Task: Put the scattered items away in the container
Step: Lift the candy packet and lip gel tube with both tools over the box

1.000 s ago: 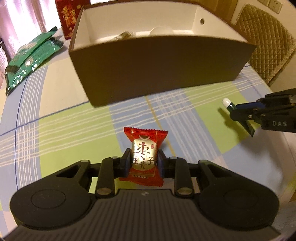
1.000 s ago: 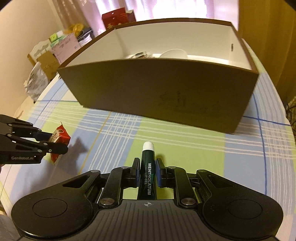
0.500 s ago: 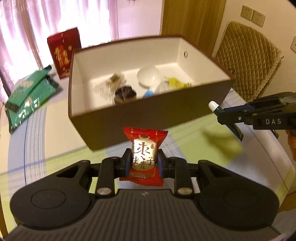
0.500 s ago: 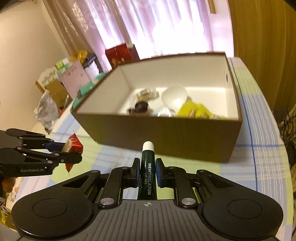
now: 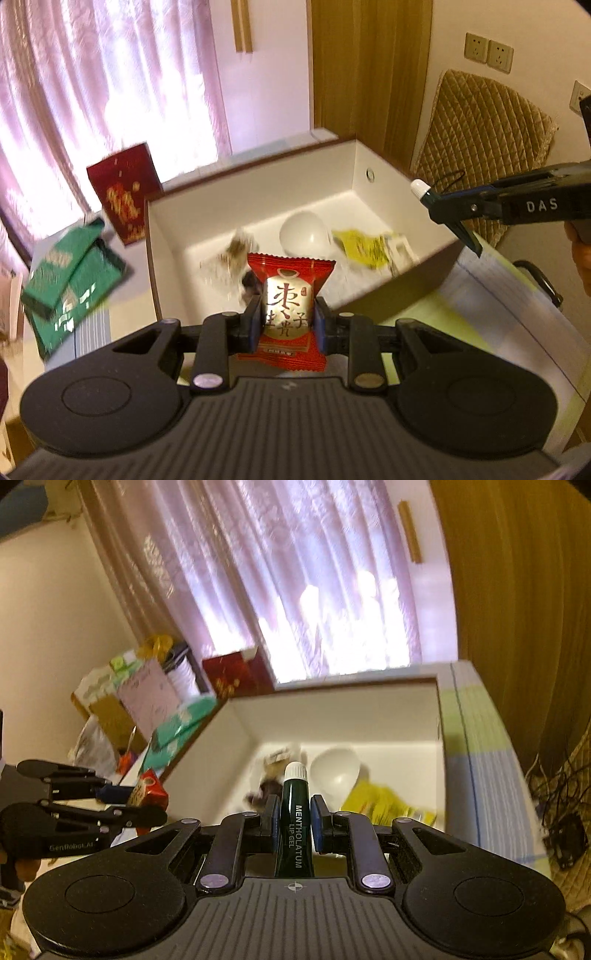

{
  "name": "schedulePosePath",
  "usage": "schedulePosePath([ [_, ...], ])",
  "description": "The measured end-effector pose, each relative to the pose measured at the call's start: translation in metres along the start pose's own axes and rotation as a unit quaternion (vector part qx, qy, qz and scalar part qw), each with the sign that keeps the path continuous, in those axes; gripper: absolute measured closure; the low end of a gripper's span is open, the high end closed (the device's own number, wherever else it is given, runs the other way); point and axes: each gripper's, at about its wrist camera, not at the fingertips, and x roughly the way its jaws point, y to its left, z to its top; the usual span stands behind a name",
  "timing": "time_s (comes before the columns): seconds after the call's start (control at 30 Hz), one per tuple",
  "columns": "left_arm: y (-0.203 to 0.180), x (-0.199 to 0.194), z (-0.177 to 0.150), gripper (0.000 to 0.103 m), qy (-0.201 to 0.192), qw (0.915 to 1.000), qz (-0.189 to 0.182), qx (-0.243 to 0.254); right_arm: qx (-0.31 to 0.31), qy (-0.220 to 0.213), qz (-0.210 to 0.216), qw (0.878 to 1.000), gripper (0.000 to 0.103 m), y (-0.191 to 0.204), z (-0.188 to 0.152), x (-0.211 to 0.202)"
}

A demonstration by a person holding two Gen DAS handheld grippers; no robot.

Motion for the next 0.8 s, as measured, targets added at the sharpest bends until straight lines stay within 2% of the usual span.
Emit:
schedulePosePath([
  [0.3,0.013,0.029,0.042,0.079,-0.023,0.9996,-0.01,0.012,-0.002,-0.01,-0.019,1.0,0.083,-0.02,0.037,0.027],
  [0.67,0.036,0.104,0.067,0.079,0.007,0.9993,-0.008,0.036,-0.004,0.028,-0.051,0.998,0.083,-0.053,0.049,0.081],
  [0.8,0.038,0.135,0.073,0.079,0.028,0.9986,-0.02,0.039,-0.013,0.042,-0.062,0.997,0.083,-0.061,0.052,0.1],
])
